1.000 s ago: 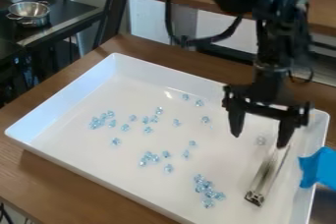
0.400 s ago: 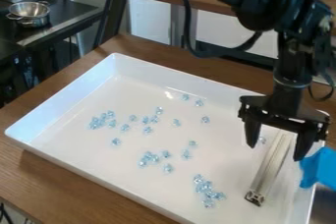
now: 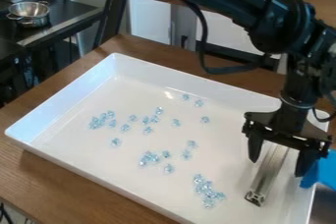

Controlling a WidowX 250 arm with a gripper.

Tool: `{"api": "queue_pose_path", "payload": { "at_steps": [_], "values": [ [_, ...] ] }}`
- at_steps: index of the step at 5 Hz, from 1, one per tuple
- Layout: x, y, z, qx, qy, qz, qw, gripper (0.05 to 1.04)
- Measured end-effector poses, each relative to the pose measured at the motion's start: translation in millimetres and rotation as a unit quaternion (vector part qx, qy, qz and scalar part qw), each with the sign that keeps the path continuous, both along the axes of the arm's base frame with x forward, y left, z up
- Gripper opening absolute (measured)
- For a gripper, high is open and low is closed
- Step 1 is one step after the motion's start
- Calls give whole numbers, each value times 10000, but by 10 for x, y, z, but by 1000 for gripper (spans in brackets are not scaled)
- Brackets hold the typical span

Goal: Sweep into pile

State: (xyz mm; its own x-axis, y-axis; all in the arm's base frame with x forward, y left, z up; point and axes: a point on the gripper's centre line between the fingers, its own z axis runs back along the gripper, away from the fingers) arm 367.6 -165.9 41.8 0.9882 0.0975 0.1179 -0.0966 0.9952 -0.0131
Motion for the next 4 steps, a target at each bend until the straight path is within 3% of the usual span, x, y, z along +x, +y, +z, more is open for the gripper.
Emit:
{"api": "queue_pose_path", "payload": {
  "at_steps": [2,4],
  "values": [
    [89,-36,-78,19,143,56,9999,405],
    [243,288,-52,-82,389,399,9984,385]
  ]
}}
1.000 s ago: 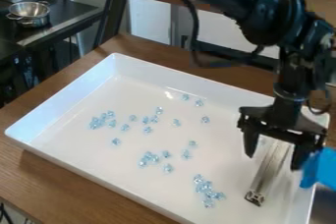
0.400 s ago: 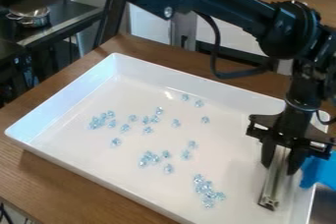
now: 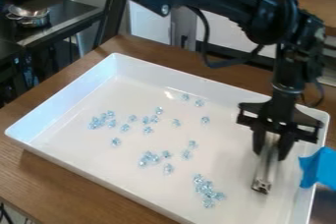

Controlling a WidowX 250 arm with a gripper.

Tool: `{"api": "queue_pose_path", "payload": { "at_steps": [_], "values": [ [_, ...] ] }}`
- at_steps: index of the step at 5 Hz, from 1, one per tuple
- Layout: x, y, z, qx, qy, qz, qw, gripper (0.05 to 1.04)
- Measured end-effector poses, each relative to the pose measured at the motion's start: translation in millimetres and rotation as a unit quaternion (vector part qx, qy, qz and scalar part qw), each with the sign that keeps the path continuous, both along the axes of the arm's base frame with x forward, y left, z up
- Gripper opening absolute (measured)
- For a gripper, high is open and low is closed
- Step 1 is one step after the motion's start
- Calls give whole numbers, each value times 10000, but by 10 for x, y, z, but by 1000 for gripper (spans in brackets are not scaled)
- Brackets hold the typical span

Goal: Sweep into pile

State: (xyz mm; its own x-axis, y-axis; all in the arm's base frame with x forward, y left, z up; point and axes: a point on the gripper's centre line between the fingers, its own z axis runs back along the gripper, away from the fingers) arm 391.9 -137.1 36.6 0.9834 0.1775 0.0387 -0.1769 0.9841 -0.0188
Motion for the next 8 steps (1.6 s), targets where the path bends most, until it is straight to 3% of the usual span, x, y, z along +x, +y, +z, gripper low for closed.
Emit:
{"api": "queue_pose_path", "payload": {
  "at_steps": [3,5,6,8],
  "values": [
    [-144,555,-94,97,97,-72,9999,384],
    [-233,1254,-98,134,211,183,9995,384],
    [-225,1547,-111,286,143,311,9990,384],
    [-312,2321,-99,1015,6,333,9943,384]
  ]
}}
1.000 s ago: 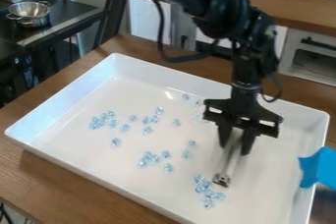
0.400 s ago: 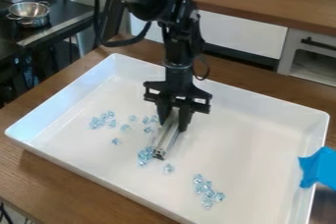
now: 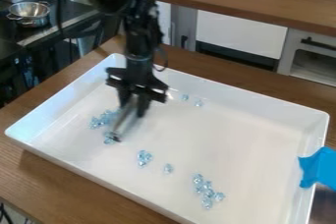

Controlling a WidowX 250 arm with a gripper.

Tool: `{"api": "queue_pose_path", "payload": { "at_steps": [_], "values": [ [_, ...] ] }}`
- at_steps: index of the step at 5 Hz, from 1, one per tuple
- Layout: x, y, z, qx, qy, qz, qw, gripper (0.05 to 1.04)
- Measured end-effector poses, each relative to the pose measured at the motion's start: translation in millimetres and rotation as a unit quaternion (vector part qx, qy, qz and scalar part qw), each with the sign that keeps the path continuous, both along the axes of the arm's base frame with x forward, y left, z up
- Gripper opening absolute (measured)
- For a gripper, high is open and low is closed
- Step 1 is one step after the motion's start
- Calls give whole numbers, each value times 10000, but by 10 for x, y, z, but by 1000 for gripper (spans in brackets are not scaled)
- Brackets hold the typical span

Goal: Sweep into pile

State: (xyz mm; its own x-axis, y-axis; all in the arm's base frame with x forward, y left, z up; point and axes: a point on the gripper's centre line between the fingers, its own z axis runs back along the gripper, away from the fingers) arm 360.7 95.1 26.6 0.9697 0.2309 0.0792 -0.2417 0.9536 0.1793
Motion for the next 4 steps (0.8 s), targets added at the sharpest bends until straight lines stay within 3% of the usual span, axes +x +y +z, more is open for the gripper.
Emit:
{"api": "queue_pose_path", "payload": {
  "at_steps": [2,3,4],
  "values": [
    [-69,659,30,772,164,38,9969,384],
    [-55,677,36,874,38,-79,9961,384],
    [-200,463,60,150,145,83,9997,384]
  ]
}}
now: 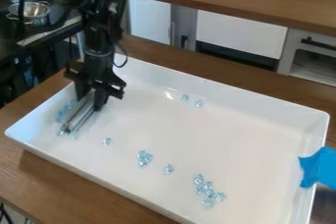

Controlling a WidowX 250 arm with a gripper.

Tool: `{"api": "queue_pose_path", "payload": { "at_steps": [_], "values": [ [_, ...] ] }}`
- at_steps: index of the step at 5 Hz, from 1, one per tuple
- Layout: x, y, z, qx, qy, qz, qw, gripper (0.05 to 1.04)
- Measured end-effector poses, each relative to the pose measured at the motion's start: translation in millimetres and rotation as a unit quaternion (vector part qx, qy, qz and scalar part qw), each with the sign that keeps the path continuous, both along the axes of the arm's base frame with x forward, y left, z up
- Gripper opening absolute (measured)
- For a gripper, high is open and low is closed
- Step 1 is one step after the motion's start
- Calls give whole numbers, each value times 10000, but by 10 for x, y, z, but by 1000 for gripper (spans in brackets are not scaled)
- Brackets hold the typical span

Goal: Sweep into pile

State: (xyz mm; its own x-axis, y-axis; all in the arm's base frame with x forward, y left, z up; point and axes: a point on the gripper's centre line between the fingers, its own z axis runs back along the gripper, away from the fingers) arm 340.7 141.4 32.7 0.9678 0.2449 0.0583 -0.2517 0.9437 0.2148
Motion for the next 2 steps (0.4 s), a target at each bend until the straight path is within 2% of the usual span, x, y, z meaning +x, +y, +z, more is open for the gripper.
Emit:
{"api": "queue_pose_path", "payload": {
  "at_steps": [1,2],
  "values": [
    [99,-380,144,-980,85,107,9951,384],
    [227,-945,416,-1365,-79,137,9905,384]
  ]
}}
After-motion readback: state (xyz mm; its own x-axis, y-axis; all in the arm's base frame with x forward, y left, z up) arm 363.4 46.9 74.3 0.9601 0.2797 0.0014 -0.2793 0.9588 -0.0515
